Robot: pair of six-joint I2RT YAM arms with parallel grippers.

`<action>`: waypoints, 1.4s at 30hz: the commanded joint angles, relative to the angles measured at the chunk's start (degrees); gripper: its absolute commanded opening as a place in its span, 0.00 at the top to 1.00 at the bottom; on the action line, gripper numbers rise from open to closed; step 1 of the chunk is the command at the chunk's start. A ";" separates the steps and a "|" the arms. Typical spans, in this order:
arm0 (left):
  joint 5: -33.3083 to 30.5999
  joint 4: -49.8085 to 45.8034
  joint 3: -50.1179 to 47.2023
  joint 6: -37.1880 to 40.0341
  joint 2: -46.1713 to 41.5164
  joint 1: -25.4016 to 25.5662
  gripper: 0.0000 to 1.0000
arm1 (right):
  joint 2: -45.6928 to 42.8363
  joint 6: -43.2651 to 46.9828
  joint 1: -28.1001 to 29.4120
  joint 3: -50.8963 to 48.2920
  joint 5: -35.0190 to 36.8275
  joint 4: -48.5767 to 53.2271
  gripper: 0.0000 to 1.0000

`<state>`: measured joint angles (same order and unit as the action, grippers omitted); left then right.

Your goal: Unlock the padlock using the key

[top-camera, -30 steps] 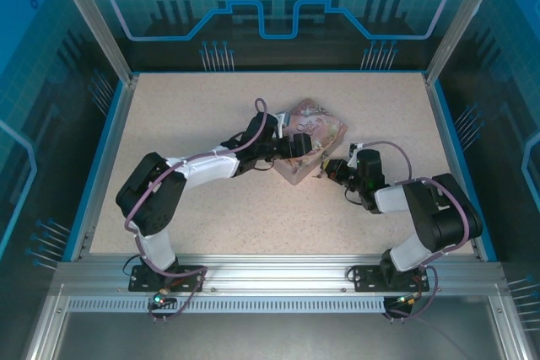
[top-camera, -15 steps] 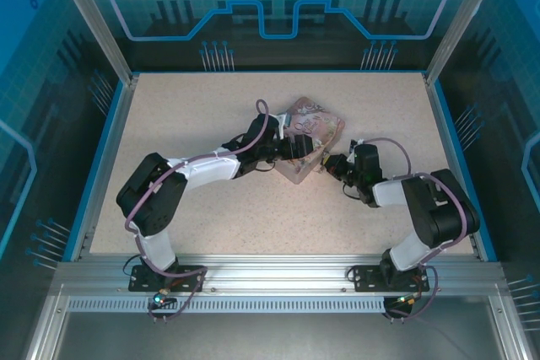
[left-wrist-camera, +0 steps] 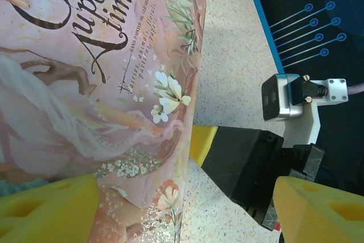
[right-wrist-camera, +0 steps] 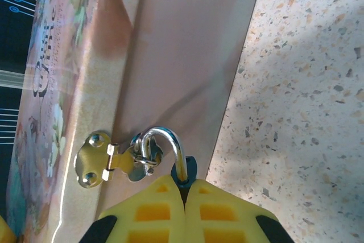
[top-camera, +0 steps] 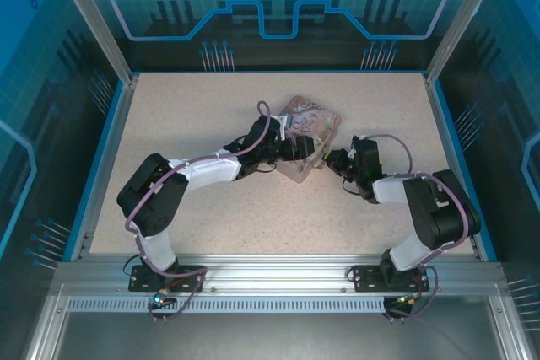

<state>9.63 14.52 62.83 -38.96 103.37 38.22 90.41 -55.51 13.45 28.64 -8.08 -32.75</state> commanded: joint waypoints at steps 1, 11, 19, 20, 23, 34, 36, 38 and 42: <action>-0.67 -11.18 -3.24 -1.11 3.90 0.80 0.18 | -1.47 -0.67 -2.02 2.39 5.00 1.74 0.99; -0.60 -10.38 -3.15 -1.56 4.94 0.91 0.18 | 0.06 -1.34 -2.11 5.81 6.14 5.25 0.99; -0.84 -10.28 -3.61 -1.45 3.13 0.96 0.18 | -3.09 1.75 -2.34 6.21 9.04 9.08 0.98; -0.93 -10.70 -3.47 -1.12 2.29 0.86 0.17 | -4.66 3.09 -2.48 5.95 9.84 10.77 0.98; -1.27 -13.50 -1.62 0.88 -0.81 0.72 0.14 | -10.01 7.44 -3.28 4.82 10.64 15.37 0.98; -0.65 -20.25 1.64 5.59 -17.56 -6.19 0.01 | -31.09 29.88 -5.72 9.01 -12.16 46.01 0.95; -0.52 -20.10 -0.64 5.37 -21.38 -8.29 0.01 | -33.76 30.58 -5.42 9.18 -17.38 50.06 0.95; -0.87 -19.69 -3.85 4.54 -25.58 -10.25 0.01 | -35.91 29.44 -4.84 7.89 -22.27 51.28 0.95; -2.09 -21.22 -9.75 3.80 -33.28 -13.66 0.01 | -38.44 23.53 -2.04 2.31 -28.65 48.22 0.95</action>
<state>8.75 -2.87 58.08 -35.59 74.39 26.35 53.56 -29.12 9.17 34.89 -26.79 12.58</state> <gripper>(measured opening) 0.988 0.052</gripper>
